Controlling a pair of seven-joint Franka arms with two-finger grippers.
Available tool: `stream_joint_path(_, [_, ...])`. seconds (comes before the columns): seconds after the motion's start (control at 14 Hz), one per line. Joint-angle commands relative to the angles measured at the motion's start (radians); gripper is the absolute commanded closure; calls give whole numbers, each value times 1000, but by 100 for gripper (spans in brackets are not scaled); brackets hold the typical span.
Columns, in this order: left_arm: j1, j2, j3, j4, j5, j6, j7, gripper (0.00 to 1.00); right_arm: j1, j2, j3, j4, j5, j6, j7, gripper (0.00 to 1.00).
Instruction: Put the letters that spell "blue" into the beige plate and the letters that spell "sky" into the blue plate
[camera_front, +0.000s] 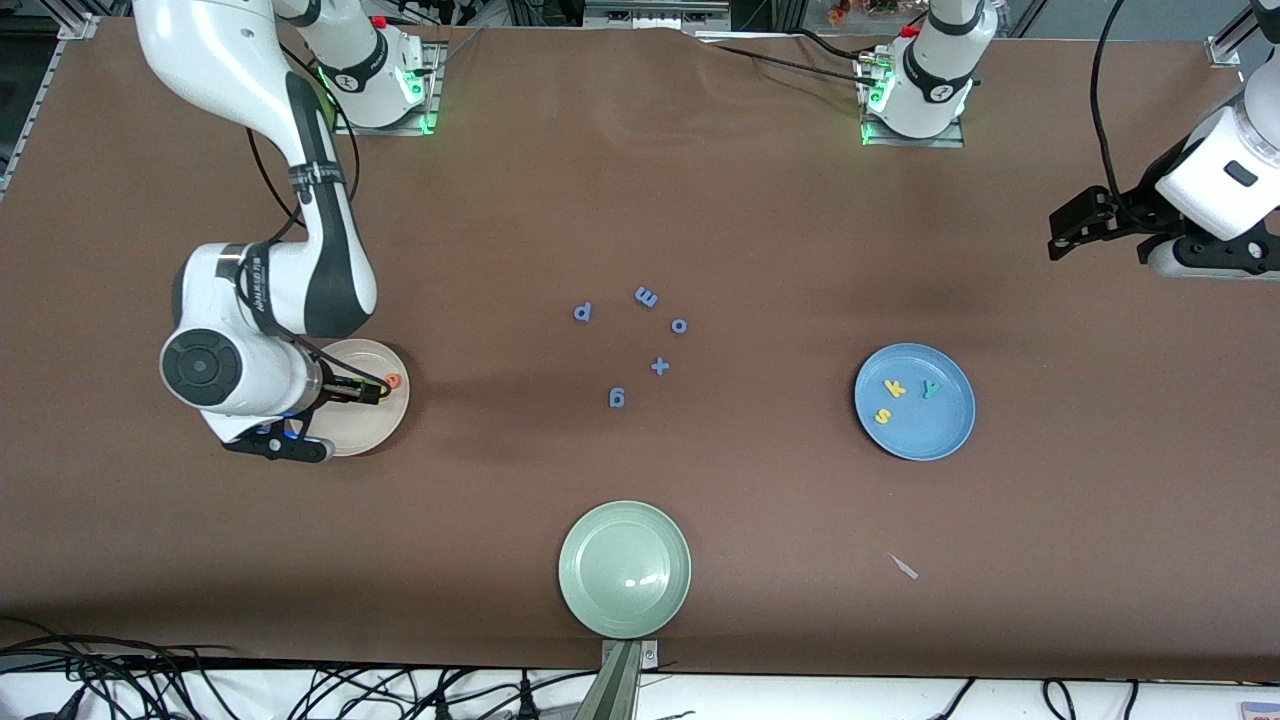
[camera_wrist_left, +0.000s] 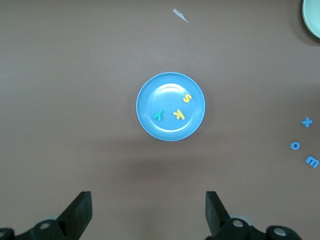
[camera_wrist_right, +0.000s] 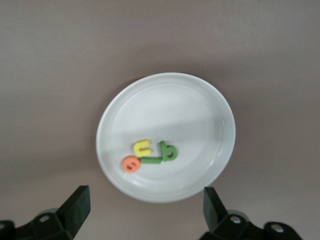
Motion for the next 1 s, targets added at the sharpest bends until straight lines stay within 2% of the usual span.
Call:
stream_joint_path(0.0, [-1,1,-4,22,26,-23,14,0,-2,-10,-26,149,7,-162,-23,0])
stream_joint_path(0.29, [-1,1,-4,22,26,-25,15,0,9,-77,-23,174,6,-200,-32,0])
stream_joint_path(0.5, [-1,1,-4,22,26,-25,15,0,-18,-194,7,151,-8,-245,-29,0])
stream_joint_path(0.64, [-1,1,-4,22,26,-26,15,0,-139,-272,114,151,-32,-355,-37,0])
stream_joint_path(0.72, [-1,1,-4,22,26,-26,15,0,-184,-312,162,143,-78,-377,-55,0])
stream_joint_path(0.93, [-1,1,-4,22,26,-26,15,0,-339,-457,289,27,-115,-360,-146,0])
